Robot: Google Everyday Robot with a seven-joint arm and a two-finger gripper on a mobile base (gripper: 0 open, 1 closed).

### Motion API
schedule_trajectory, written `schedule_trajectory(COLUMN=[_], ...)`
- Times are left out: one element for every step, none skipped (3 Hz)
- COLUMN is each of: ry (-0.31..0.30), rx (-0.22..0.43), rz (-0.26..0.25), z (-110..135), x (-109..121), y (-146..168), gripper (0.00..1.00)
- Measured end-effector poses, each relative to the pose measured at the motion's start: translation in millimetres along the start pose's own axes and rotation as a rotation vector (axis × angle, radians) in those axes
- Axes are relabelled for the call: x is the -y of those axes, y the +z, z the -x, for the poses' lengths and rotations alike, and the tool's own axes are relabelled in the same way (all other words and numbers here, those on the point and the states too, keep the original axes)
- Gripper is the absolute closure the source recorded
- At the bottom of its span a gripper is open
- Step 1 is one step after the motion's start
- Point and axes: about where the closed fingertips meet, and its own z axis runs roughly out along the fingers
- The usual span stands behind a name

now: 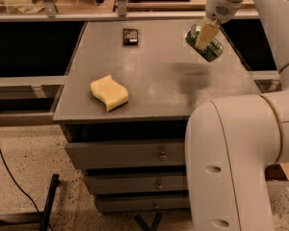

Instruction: Knock green can over

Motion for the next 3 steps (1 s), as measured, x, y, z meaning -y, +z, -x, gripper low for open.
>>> schedule_trajectory(ry=[-0.028,-0.058,-0.097], rx=[-0.027,-0.044,-0.100], rz=[0.070,0.128,0.142], z=[-2,0,2], x=[-21,-48,-74], y=[14,24,28], gripper=[1.00,0.82,0.59])
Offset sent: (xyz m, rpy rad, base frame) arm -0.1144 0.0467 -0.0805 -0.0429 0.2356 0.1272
